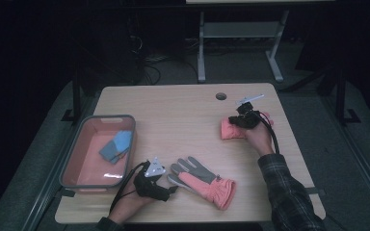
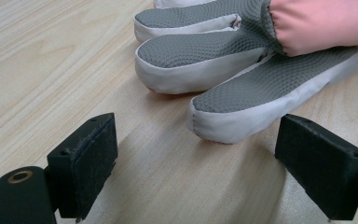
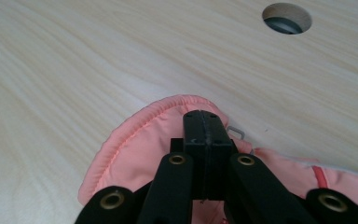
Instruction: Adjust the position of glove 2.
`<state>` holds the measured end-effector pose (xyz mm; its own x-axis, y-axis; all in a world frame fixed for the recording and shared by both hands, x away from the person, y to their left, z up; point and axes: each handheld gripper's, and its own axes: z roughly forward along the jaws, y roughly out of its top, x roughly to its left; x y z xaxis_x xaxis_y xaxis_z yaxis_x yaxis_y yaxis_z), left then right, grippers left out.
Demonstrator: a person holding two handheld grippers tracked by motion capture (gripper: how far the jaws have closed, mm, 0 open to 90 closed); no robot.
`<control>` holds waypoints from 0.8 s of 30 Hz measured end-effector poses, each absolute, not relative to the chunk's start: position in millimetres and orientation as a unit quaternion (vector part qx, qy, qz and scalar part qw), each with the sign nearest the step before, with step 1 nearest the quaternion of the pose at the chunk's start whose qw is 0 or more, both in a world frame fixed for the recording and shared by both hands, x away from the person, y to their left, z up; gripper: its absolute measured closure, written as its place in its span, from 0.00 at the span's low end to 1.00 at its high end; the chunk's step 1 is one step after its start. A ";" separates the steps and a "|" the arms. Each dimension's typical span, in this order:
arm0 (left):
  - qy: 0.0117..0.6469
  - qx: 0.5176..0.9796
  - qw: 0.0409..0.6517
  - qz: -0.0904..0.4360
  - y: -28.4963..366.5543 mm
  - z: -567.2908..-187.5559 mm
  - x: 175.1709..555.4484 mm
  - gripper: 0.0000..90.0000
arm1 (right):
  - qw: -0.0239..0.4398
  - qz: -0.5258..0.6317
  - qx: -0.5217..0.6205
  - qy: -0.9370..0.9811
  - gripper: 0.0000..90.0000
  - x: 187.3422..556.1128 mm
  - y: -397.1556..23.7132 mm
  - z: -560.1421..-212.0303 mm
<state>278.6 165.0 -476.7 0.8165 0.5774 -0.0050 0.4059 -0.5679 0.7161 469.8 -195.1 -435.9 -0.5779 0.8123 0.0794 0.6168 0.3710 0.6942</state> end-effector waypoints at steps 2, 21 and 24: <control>0.279 0.878 0.371 0.117 165.1 -476.6 278.8 0.14 | 0.134 0.352 0.430 0.820 1.00 462.5 -195.4 -436.5; 0.279 0.878 0.370 0.117 165.2 -476.4 278.5 0.14 | 0.110 0.345 0.387 0.848 1.00 402.1 -195.5 -434.6; 0.280 0.878 0.370 0.117 165.1 -476.4 278.5 0.14 | 0.105 0.341 0.385 0.851 1.00 388.8 -199.7 -433.6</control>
